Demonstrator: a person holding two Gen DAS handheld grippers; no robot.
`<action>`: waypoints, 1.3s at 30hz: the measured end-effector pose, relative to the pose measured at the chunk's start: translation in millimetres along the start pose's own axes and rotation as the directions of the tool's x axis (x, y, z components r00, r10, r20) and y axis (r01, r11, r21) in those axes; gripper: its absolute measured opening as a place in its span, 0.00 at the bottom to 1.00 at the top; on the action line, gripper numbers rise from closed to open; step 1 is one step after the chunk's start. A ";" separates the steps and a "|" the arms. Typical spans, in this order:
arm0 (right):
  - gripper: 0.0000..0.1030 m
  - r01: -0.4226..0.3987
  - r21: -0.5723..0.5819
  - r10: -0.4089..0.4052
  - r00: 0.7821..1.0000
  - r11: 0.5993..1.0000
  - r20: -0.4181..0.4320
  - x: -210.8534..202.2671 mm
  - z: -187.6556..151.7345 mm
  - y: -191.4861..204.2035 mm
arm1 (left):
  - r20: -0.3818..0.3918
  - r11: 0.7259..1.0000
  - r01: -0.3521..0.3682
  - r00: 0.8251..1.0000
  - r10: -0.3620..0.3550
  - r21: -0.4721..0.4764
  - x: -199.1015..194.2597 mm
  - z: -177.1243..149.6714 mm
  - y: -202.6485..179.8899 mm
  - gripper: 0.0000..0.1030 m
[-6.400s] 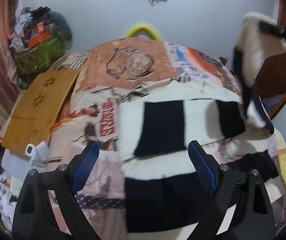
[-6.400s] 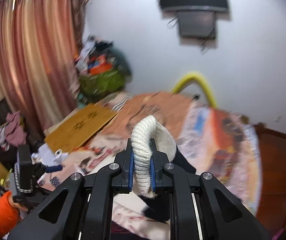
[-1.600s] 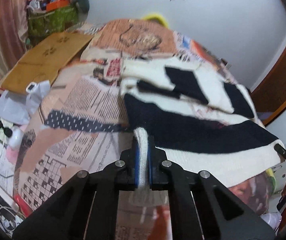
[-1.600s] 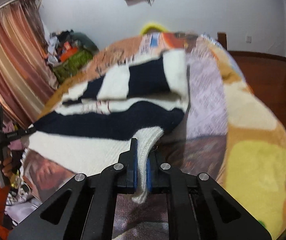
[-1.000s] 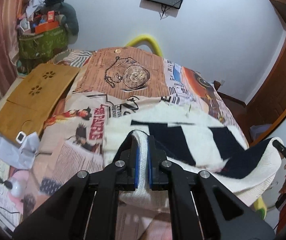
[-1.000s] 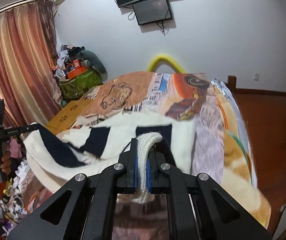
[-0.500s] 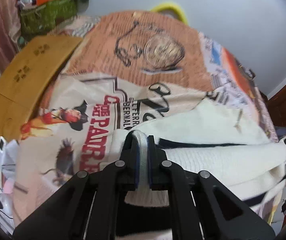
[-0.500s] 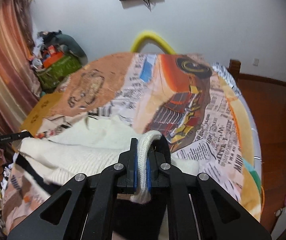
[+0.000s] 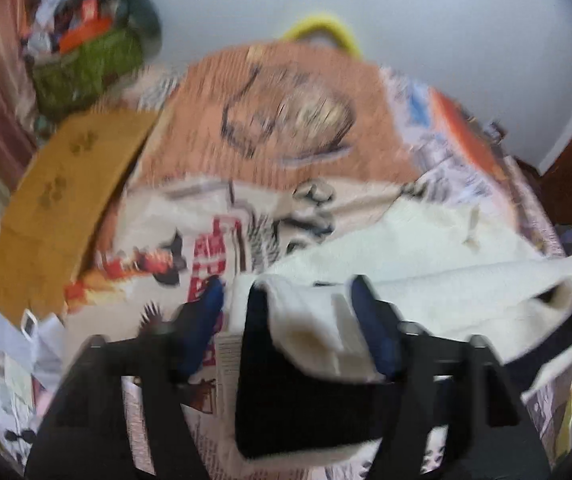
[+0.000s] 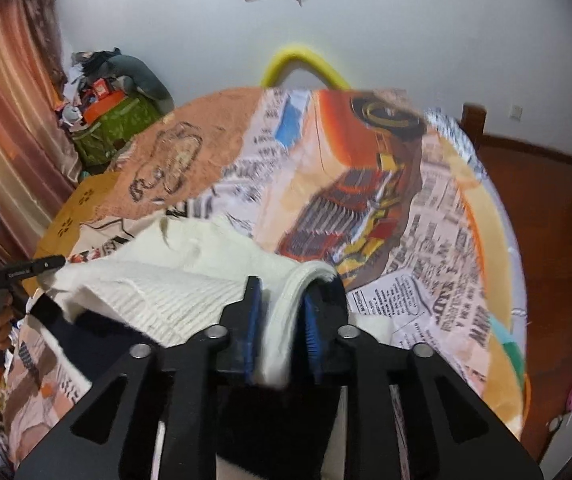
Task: Fold small clothes
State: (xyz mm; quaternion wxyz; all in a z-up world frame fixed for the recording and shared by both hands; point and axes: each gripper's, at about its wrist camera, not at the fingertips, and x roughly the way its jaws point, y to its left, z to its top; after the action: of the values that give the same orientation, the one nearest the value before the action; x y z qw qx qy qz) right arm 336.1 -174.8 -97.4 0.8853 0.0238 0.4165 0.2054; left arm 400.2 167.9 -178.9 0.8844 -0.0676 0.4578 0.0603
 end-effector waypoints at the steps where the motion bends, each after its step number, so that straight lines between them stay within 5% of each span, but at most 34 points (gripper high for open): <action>1: 0.54 0.018 -0.023 -0.017 1.000 1.000 0.026 -7.4 0.7 5.5 | 0.017 1.000 -0.007 1.000 0.007 0.019 -10.0 0.6 -3.3 0.73; 3: 0.61 0.049 -0.091 -0.040 0.995 0.995 0.097 -28.6 0.2 20.5 | 0.045 0.998 -0.027 0.999 0.025 0.056 -27.4 -0.5 -10.5 0.79; 9: 0.63 -0.011 -0.170 0.030 0.993 0.985 0.110 -55.0 -8.1 47.3 | 0.071 0.988 0.009 0.997 -0.020 0.153 -52.9 -24.2 -33.5 0.94; 16: 0.63 -0.074 -0.192 0.075 0.997 0.979 -0.002 -22.9 -36.5 61.7 | -0.064 0.980 0.031 0.998 -0.019 0.197 -1.3 -52.0 -56.5 0.95; 20: 0.63 -0.081 -0.183 0.066 0.994 0.980 -0.088 8.4 -52.3 58.3 | -0.112 0.978 -0.019 0.993 0.043 0.206 36.3 -60.6 -56.8 0.95; 25: 0.63 -0.044 -0.149 0.029 0.994 0.988 -0.103 24.9 -64.0 36.7 | -0.102 0.988 -0.011 0.994 0.026 0.152 53.1 -62.9 -37.4 0.98; 30: 0.62 0.009 -0.150 -0.016 0.999 0.989 -0.045 3.9 -69.9 25.4 | -0.052 0.976 -0.162 0.984 0.171 0.144 50.3 -59.6 -13.8 0.98; 39: 0.63 0.118 -0.087 -0.119 0.993 0.989 -0.009 -33.6 -85.1 -2.8 | -0.074 0.987 -0.161 0.984 0.161 0.000 10.7 -71.9 40.3 0.98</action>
State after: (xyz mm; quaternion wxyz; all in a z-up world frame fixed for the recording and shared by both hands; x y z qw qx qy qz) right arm 254.4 -201.2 -129.1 0.8932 -0.0405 0.4141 0.1702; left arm 341.9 195.5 -231.3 0.8588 -0.0352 0.4941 0.1303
